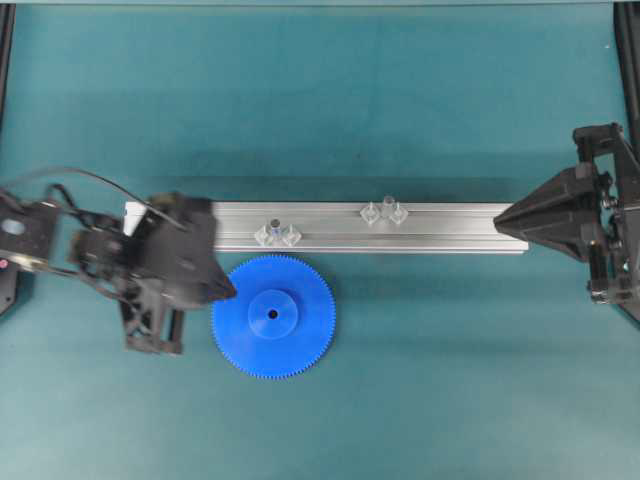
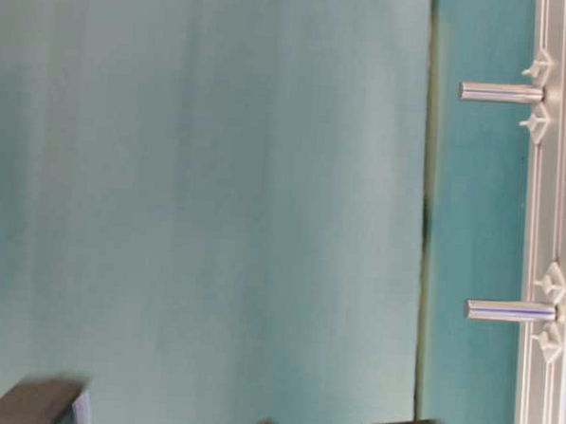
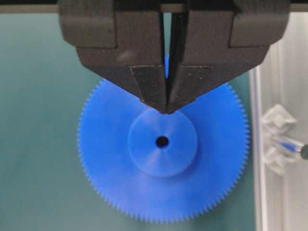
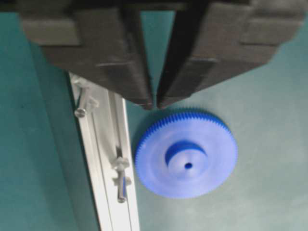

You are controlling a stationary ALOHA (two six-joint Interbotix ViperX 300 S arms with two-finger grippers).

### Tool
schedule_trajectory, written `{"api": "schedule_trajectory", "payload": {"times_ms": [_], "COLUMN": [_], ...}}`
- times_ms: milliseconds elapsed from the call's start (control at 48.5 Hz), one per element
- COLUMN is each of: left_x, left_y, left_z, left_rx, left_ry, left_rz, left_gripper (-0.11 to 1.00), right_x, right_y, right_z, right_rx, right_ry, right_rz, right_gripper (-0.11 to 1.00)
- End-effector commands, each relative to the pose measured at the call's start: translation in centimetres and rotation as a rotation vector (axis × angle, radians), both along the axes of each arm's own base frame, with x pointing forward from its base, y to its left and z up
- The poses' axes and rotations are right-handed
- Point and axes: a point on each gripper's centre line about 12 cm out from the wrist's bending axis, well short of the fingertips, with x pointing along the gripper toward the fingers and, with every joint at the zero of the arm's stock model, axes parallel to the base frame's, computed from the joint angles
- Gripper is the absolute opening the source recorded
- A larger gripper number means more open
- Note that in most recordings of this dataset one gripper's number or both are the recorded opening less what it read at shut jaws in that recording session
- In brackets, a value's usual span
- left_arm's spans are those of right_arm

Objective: Insert the large gear onto the shaft.
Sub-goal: 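Move the left gripper over the large blue gear's hub, then lower the left gripper and close it on the blue gear's hub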

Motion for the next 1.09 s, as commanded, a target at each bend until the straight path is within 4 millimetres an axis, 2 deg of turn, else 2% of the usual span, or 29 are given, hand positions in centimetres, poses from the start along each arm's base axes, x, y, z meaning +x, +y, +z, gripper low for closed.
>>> {"api": "schedule_trajectory", "payload": {"times_ms": [0,82,165,268,392,495,680,886,1072], "left_x": [1.2,1.7,2.0,2.4,3.3,4.5,6.2,6.6,7.1], "left_y": [-0.6,-0.8,-0.9,-0.9,-1.1,-1.2,-1.4,-1.5,-1.5], "left_z": [1.0,0.7,0.2,-0.9,-1.9,-2.6,-3.7,-4.9,-5.3], "left_rx": [0.003,0.006,0.01,0.012,0.014,0.017,0.025,0.029,0.033], "left_ry": [-0.025,-0.019,-0.004,0.02,0.048,0.063,0.099,0.143,0.17], "left_rz": [-0.018,-0.025,-0.026,-0.025,-0.023,-0.024,-0.026,-0.025,-0.023], "left_gripper": [0.0,0.01,0.11,0.38,0.75,0.93,0.93,0.93,0.93], "right_x": [0.2,0.0,-0.2,-0.5,-0.8,-1.3,-2.6,-4.2,-4.7], "right_y": [0.0,0.0,0.1,0.1,0.1,0.1,0.1,0.2,0.2], "right_z": [0.4,-0.1,-0.5,-0.7,-0.8,-1.0,-1.5,-2.0,-2.5], "right_rx": [0.008,0.008,0.007,0.01,0.01,0.01,0.01,0.017,0.025], "right_ry": [-0.006,0.025,0.052,0.065,0.06,0.054,0.031,0.04,0.062], "right_rz": [-0.002,-0.001,0.002,0.003,0.003,0.003,0.003,0.005,0.0], "right_gripper": [0.34,0.46,0.61,0.72,0.73,0.73,0.73,0.73,0.73]}}
